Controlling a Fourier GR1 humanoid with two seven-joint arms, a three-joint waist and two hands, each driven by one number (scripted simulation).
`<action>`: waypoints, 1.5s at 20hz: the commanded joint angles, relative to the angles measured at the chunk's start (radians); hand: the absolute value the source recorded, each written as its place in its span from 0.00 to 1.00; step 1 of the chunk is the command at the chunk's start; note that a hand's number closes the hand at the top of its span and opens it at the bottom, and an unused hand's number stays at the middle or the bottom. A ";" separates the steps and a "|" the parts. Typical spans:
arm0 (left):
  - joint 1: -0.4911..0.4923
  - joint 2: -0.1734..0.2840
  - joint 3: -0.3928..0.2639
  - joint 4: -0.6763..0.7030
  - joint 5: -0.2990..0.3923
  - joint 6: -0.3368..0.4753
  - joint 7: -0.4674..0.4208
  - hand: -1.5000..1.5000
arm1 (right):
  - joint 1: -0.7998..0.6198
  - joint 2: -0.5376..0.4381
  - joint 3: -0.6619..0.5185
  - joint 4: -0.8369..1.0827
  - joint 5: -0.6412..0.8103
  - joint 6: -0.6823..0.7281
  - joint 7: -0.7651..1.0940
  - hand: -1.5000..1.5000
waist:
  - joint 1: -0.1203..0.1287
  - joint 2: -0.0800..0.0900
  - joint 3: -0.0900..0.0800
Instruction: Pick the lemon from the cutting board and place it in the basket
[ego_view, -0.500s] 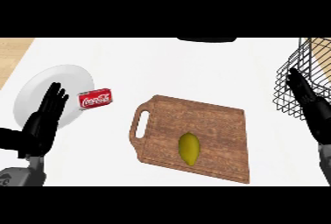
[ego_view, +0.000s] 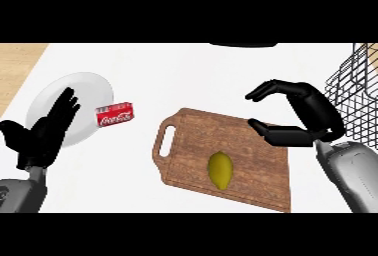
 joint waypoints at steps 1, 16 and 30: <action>-0.036 0.003 -0.019 0.025 -0.018 0.012 0.068 0.50 | -0.055 0.124 0.227 -0.055 0.260 -0.100 -0.078 0.00 | -0.012 -0.004 0.000; -0.021 0.004 0.021 0.031 -0.019 0.028 0.121 0.50 | -0.395 0.257 0.349 -0.124 0.618 -0.073 0.930 0.00 | -0.077 -0.032 -0.006; -0.039 -0.009 0.027 0.013 -0.040 0.037 0.139 0.50 | -0.611 0.119 0.079 -0.240 0.113 0.520 1.460 0.00 | -0.072 -0.020 -0.001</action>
